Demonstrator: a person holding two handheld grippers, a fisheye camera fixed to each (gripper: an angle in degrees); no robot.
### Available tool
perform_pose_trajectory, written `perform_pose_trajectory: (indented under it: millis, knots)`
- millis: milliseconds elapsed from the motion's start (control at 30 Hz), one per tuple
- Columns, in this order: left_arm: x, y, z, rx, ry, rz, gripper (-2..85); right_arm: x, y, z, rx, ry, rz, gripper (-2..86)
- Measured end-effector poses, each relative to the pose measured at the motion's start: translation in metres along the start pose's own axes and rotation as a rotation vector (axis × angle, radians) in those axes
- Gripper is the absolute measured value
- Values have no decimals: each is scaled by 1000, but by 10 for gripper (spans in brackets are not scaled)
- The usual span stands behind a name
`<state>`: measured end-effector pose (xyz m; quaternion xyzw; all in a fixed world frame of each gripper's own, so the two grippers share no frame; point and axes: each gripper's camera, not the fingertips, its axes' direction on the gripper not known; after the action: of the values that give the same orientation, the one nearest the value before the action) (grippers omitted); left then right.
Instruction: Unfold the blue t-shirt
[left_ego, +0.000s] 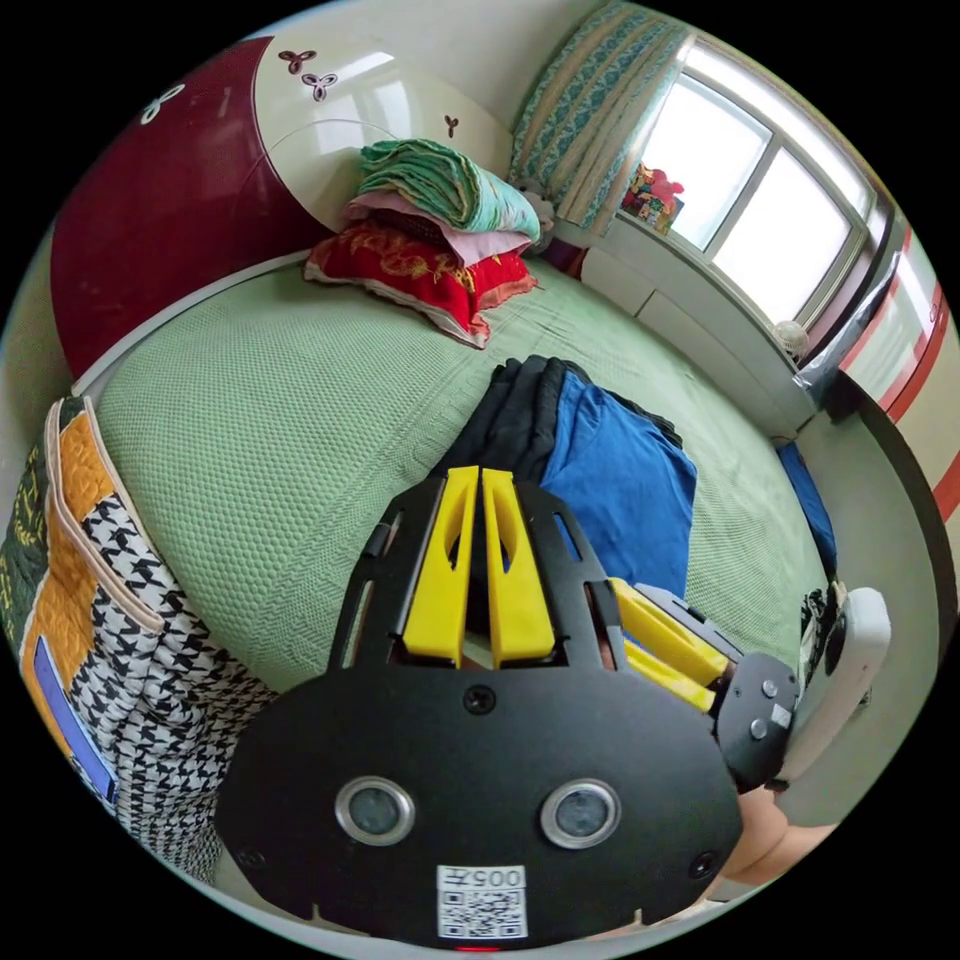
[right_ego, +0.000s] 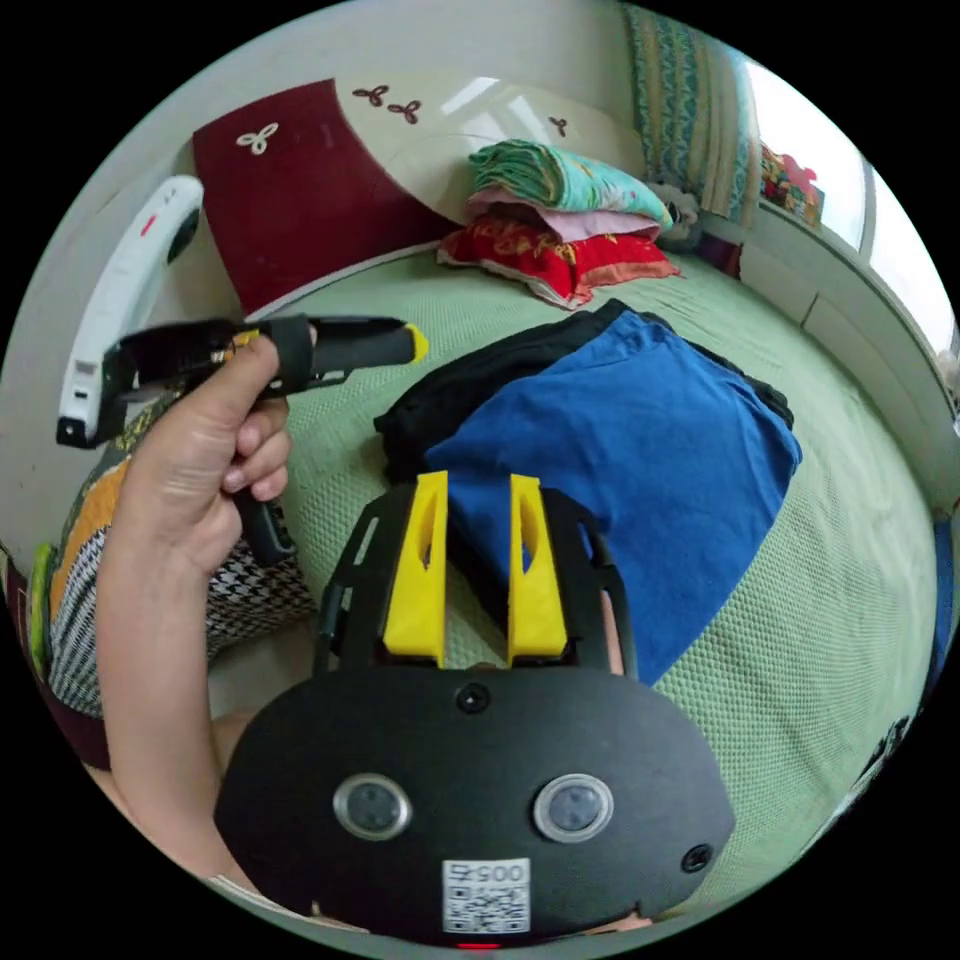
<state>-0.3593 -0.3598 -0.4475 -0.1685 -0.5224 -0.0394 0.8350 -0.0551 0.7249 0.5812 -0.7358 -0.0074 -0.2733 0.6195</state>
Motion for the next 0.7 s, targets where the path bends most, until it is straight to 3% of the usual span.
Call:
perform_pose_trajectory:
  millis: [100,200,333,500,700]
  knots:
    - [-1,-2,0,3,-7,2,5,-15,0,17,-52,32,-46,71]
    - [-3,-5,1,1,2,-3,5,-19,2,18,-20,163,-18,5]
    - [-2,-9,4,-3,9,1,4,3,6,-8,26,41,86,-14]
    - [2,-12,8,-4,25,4,4,27,16,-42,115,13,180,-7]
    - [12,-17,15,-21,0,37,3,9,24,-21,17,-9,88,68]
